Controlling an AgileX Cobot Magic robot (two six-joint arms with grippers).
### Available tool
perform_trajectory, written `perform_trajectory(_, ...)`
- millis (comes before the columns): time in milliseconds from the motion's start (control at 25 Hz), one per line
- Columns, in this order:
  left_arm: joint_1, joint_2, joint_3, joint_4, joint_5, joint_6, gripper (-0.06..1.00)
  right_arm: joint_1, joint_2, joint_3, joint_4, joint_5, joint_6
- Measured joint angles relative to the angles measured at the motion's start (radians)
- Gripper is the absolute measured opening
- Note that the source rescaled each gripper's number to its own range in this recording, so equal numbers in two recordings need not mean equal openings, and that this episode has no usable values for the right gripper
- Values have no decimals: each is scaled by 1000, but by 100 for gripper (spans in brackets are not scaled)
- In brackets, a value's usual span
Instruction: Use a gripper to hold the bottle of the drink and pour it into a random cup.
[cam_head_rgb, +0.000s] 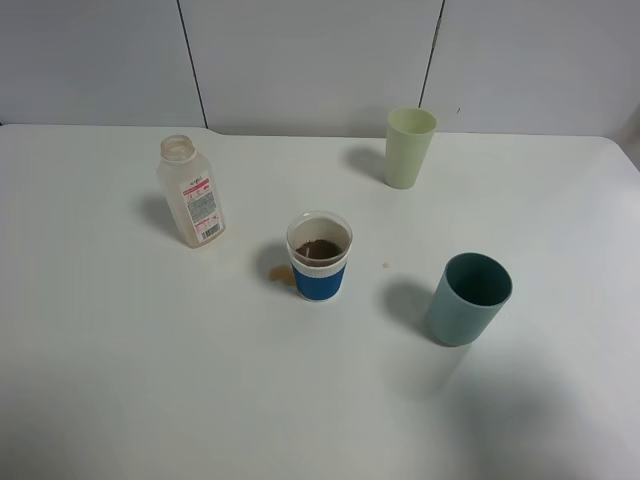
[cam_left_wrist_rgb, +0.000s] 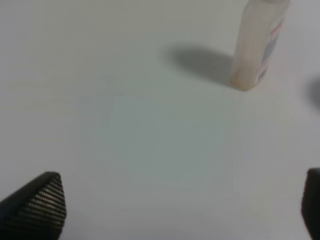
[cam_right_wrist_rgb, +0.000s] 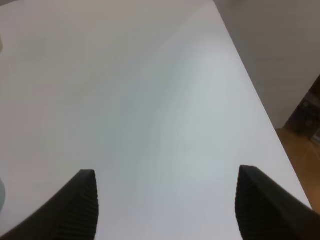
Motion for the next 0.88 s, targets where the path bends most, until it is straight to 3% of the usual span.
perform_trajectory(880,0,0,0,-1,1,2,92,0,0,0,0,0,0)
